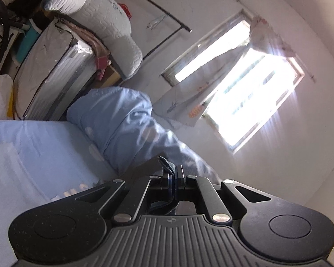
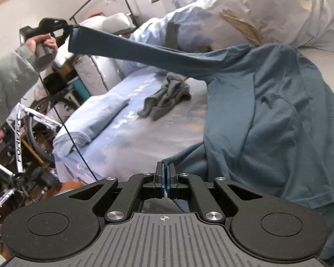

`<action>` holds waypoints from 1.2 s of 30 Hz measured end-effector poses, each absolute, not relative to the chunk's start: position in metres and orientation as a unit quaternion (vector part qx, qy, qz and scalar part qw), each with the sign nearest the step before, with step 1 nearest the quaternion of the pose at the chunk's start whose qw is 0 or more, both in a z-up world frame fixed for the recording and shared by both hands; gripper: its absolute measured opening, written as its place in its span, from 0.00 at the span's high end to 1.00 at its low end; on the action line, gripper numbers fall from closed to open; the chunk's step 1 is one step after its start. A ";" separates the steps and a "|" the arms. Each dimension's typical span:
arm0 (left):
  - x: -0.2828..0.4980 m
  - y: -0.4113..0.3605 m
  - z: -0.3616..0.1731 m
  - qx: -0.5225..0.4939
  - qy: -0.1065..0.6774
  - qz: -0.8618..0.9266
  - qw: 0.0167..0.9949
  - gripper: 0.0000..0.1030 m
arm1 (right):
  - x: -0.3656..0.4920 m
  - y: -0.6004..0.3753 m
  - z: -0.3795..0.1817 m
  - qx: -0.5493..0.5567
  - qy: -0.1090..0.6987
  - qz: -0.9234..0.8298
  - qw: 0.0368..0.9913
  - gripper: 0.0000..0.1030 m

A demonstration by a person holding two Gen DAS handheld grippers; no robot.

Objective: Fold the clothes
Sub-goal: 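Hold the shirt stretched between the raised left gripper and the right gripper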

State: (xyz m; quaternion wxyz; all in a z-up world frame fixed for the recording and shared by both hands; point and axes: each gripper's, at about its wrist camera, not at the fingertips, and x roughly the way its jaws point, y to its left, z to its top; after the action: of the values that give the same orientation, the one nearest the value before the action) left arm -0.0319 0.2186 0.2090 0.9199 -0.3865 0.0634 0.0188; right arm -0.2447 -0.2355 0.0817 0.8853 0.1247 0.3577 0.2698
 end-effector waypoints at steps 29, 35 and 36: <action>-0.030 0.213 0.179 -0.367 0.109 0.025 0.923 0.94 | -0.248 -0.214 -0.014 -0.148 0.459 0.215 0.849 0.99; -0.025 0.216 0.180 -0.372 0.102 0.028 0.922 0.94 | -0.263 -0.201 0.020 -0.123 0.432 0.260 0.855 0.99; -0.024 0.216 0.180 -0.373 0.102 0.028 0.922 0.94 | -0.264 -0.198 0.023 -0.124 0.429 0.263 0.855 0.99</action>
State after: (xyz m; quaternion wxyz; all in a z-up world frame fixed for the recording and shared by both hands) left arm -0.0243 0.2156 0.1799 0.9216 -0.3735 0.1021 0.0277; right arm -0.2645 -0.1985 0.0234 0.8553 -0.1243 0.4290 0.2626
